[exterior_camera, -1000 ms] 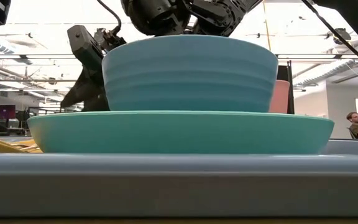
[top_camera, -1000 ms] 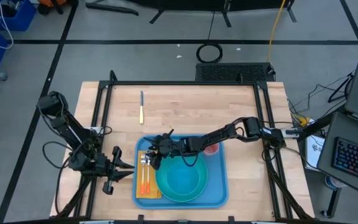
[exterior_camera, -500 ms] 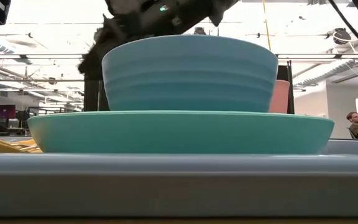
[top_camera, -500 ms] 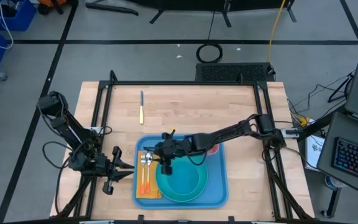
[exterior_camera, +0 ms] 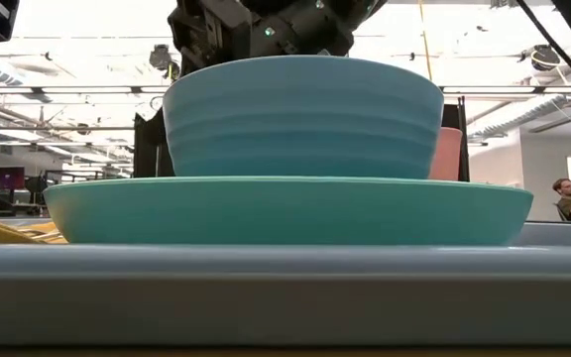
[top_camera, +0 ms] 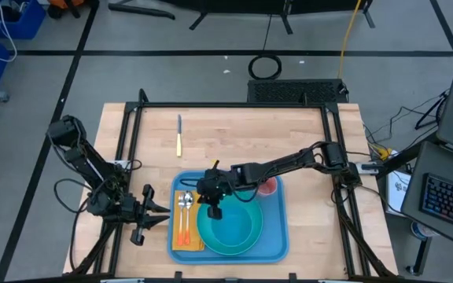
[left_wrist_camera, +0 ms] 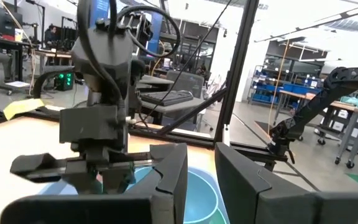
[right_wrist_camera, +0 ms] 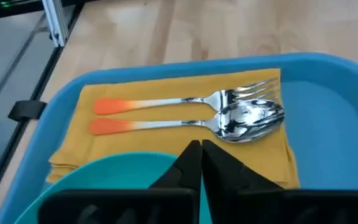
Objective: Set up tray
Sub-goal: Adjust the light blue plate on the blue tray
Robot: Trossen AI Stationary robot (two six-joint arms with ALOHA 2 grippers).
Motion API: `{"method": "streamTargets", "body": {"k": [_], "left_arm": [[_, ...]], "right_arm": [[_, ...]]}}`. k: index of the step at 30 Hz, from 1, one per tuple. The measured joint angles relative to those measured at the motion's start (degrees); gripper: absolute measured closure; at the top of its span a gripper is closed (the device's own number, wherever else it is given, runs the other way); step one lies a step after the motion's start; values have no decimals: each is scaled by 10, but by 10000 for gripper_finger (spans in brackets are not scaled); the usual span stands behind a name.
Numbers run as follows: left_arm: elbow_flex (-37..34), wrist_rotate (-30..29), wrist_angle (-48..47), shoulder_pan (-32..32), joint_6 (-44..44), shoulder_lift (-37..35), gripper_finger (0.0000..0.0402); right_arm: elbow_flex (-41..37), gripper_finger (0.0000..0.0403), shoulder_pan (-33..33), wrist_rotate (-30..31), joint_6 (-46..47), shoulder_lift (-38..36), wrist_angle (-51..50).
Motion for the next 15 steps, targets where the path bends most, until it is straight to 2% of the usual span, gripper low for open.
{"method": "streamTargets", "body": {"k": [2,6,9,15], "left_arm": [[0,0,-2,0,-6,0,316],[0,5,-19,1,-36,0,316],[0,6,-27,1,-46,0,316],[0,6,-27,1,-48,0,316]], "right_arm": [[0,401,2,-7,0,1,1],[0,402,26,49,-20,-11,-19],[-1,402,49,98,-26,-53,-87],[0,401,98,215,87,-161,-278]]}}
